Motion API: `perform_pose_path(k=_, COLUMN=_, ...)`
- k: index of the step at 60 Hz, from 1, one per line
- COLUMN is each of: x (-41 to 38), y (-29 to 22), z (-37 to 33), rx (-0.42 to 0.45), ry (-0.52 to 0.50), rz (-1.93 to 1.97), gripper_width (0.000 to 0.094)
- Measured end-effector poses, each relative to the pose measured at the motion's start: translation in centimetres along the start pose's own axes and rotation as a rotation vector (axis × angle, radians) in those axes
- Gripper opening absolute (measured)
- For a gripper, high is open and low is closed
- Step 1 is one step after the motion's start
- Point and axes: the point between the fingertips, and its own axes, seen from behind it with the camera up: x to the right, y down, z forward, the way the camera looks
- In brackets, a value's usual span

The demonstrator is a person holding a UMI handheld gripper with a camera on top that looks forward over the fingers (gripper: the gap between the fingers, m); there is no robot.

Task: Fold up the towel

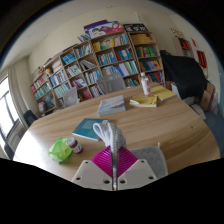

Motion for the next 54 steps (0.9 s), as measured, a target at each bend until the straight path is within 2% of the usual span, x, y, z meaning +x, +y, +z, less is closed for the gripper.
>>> perform_pose_path(k=3, x=4.0, y=0.2, z=0.1, rx=0.000, ry=0.053, rz=-0.006, gripper_width=0.0034)
perform_pose_path(k=14, x=13.7, y=5.0, z=2.0, rx=-0.119, ry=0.185, rz=0.012, gripper_width=0.0035)
perform_pose_path(k=21, x=16.0, y=8.3, z=3.3, rx=-0.195, ry=0.207, rz=0.018, gripper_width=0.0036)
perform_pose_path(k=28, x=15.6, y=9.2, z=4.1, rx=-0.214, ry=0.180, rz=0.014, gripper_width=0.0067)
perform_pose_path(k=30, x=15.5, y=9.3, z=4.4, rx=-0.214, ry=0.178, rz=0.011, gripper_width=0.0115)
perform_pose_path(k=33, x=15.5, y=9.4, z=4.4, rx=-0.228, ry=0.180, rz=0.007, gripper_width=0.0268)
perform_pose_path(k=36, x=16.2, y=9.5, z=3.8, rx=-0.245, ry=0.201, rz=0.014, gripper_width=0.0516)
perform_pose_path(k=37, x=16.4, y=9.3, z=3.5, rx=-0.246, ry=0.209, rz=0.016, gripper_width=0.0667)
perform_pose_path(k=40, x=17.4, y=8.8, z=2.4, rx=-0.242, ry=0.236, rz=0.027, gripper_width=0.0856)
perform_pose_path(k=43, x=17.6, y=8.1, z=1.1, rx=-0.237, ry=0.236, rz=0.053, gripper_width=0.0825)
perform_pose_path(k=54, x=16.9, y=6.3, z=-5.6, rx=-0.183, ry=0.207, rz=0.103, gripper_width=0.0830)
